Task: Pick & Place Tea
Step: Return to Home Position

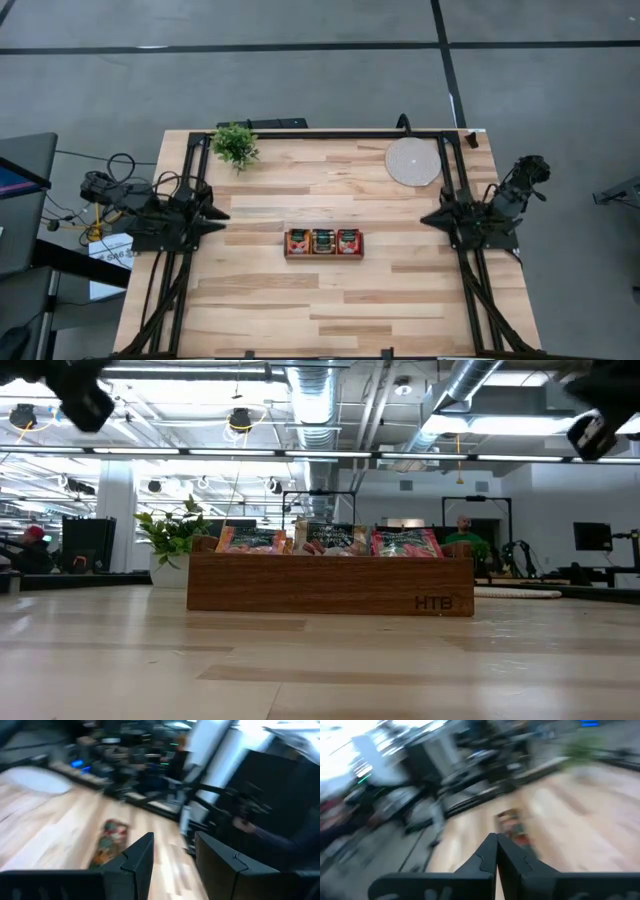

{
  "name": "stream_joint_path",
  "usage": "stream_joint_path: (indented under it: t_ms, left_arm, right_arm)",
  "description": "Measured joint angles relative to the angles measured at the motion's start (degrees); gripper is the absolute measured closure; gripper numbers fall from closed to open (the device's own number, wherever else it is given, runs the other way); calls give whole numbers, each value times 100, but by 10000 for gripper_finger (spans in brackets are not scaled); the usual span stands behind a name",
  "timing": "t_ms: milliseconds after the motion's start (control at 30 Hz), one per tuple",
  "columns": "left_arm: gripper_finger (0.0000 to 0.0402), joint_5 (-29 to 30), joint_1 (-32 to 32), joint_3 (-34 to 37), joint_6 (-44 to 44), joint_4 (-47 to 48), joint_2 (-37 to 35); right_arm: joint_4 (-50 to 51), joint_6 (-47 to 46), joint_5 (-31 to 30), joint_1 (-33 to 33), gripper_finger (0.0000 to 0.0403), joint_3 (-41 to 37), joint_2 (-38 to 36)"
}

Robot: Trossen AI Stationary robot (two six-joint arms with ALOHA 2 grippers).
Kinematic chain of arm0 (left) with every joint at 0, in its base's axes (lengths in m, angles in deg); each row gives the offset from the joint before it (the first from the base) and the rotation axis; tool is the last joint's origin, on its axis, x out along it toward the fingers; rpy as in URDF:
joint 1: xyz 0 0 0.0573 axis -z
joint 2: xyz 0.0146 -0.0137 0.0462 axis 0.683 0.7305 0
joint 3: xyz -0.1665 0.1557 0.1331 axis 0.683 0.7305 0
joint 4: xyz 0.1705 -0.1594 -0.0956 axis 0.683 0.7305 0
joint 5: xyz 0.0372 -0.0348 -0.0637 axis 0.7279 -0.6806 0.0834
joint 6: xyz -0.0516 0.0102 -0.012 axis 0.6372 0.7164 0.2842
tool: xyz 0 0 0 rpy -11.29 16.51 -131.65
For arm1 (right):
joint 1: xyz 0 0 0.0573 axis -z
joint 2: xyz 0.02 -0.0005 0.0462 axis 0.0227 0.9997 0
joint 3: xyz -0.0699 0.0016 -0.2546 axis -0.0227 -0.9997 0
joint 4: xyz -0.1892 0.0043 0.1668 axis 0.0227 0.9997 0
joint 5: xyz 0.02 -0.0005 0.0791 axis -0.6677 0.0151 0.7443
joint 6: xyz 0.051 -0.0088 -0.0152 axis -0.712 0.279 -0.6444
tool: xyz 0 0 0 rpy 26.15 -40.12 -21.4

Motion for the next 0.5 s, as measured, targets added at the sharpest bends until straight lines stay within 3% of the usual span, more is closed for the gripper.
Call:
stream_joint_path:
  t_ms: [133,233,500]
  left_arm:
    - [266,-731,2,0,-802,-284,0]
    - [266,-825,2,10,-1101,-276,-2]
    - [266,-701,0,961,-1030,-1322,-3]
  right_arm:
    - [-581,1093,1507,-1,403,-1,-4]
    - [-1025,1954,2494,-2,403,-1,-4]
    - [-978,1639,2500,60,403,-117,-7]
